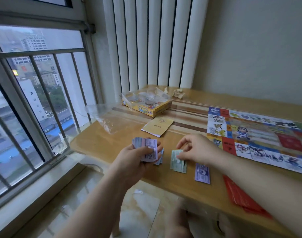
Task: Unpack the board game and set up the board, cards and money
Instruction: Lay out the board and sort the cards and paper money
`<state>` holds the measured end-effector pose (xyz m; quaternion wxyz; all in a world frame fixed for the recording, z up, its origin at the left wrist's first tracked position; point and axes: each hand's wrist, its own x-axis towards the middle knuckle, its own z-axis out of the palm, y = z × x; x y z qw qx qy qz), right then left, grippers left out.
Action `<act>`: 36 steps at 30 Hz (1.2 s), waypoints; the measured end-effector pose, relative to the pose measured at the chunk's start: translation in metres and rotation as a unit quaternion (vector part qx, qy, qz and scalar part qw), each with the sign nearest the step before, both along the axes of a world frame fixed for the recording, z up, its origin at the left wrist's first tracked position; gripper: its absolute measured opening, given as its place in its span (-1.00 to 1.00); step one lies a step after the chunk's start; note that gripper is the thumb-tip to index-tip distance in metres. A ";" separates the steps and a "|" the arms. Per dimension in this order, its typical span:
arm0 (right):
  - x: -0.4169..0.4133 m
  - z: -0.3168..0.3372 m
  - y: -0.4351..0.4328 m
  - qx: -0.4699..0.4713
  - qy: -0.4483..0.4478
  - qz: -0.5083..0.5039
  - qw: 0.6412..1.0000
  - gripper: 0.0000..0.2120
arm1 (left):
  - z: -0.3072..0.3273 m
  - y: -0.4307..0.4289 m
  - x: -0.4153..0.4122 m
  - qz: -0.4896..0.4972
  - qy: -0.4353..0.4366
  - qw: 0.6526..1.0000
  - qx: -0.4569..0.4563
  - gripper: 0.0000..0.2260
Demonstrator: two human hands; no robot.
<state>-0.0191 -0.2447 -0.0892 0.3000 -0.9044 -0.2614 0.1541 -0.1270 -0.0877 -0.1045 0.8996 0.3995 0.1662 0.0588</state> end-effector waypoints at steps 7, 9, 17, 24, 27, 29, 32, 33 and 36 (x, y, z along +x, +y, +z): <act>-0.006 0.017 -0.007 0.128 -0.005 -0.006 0.992 -0.80 | -0.002 -0.022 0.006 -0.027 0.008 0.997 0.073 -0.81; -0.011 0.024 -0.009 0.128 0.046 0.018 0.991 -0.73 | -0.002 -0.031 0.008 -0.045 0.005 0.995 0.084 -0.79; -0.001 0.031 -0.042 0.102 0.057 -0.005 0.993 -0.84 | 0.002 -0.048 0.018 -0.089 0.022 0.995 -0.022 -0.81; -0.009 0.003 -0.060 -0.118 -0.067 0.028 0.990 -0.79 | 0.002 -0.048 0.019 -0.102 0.006 0.995 -0.004 -0.67; -0.010 0.011 -0.051 -0.010 -0.091 -0.005 0.996 -0.90 | -0.001 -0.049 0.020 -0.104 0.009 0.994 0.031 -0.66; -0.013 0.025 -0.042 0.079 -0.013 -0.011 0.997 -0.78 | -0.002 -0.048 0.019 -0.105 0.008 0.993 0.053 -0.67; -0.018 0.035 -0.031 0.068 0.015 0.019 0.997 -0.71 | 0.000 -0.047 0.018 -0.096 -0.002 0.992 0.081 -0.66; -0.019 0.035 -0.027 0.056 0.007 0.024 0.998 -0.75 | 0.000 -0.046 0.017 -0.091 -0.005 0.992 0.086 -0.67; -0.015 0.033 -0.016 0.059 0.010 0.026 0.998 -0.84 | 0.005 -0.038 0.014 -0.082 -0.015 0.995 0.058 -0.76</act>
